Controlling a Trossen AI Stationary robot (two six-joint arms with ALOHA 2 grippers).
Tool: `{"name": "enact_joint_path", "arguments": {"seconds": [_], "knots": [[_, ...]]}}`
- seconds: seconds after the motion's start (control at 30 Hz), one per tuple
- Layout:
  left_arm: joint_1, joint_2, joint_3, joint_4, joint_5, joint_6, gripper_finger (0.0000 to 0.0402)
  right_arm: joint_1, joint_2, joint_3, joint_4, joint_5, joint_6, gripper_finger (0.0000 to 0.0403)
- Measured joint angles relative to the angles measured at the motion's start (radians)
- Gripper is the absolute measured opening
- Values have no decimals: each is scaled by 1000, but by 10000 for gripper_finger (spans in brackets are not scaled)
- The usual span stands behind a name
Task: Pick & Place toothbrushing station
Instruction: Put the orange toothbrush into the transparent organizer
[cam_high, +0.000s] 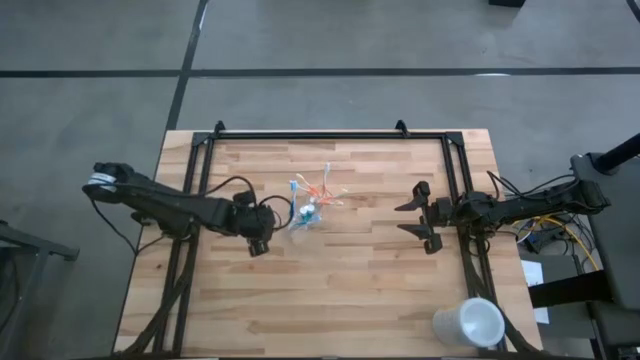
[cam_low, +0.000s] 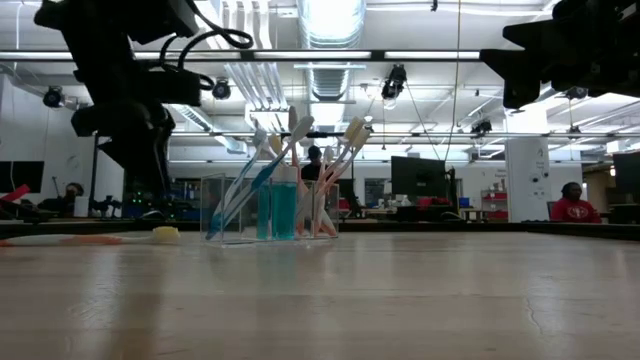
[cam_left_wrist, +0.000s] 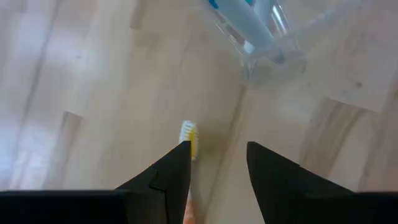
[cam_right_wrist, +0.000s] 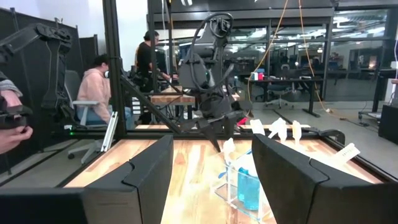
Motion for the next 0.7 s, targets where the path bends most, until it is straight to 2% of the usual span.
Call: {"name": "enact_joint_path", "arguments": {"seconds": [0.2, 0.3, 0.5, 0.7], "knots": [[58, -2, -10, 40, 68, 43, 161, 0, 0, 0, 0, 0, 1, 215], [95, -2, -40, 95, 114, 109, 161, 0, 0, 0, 0, 0, 1, 215], [184, -2, -97, 169, 202, 123, 161, 0, 0, 0, 0, 0, 0, 215], [250, -2, -106, 190, 220, 163, 161, 0, 0, 0, 0, 0, 0, 215]]}}
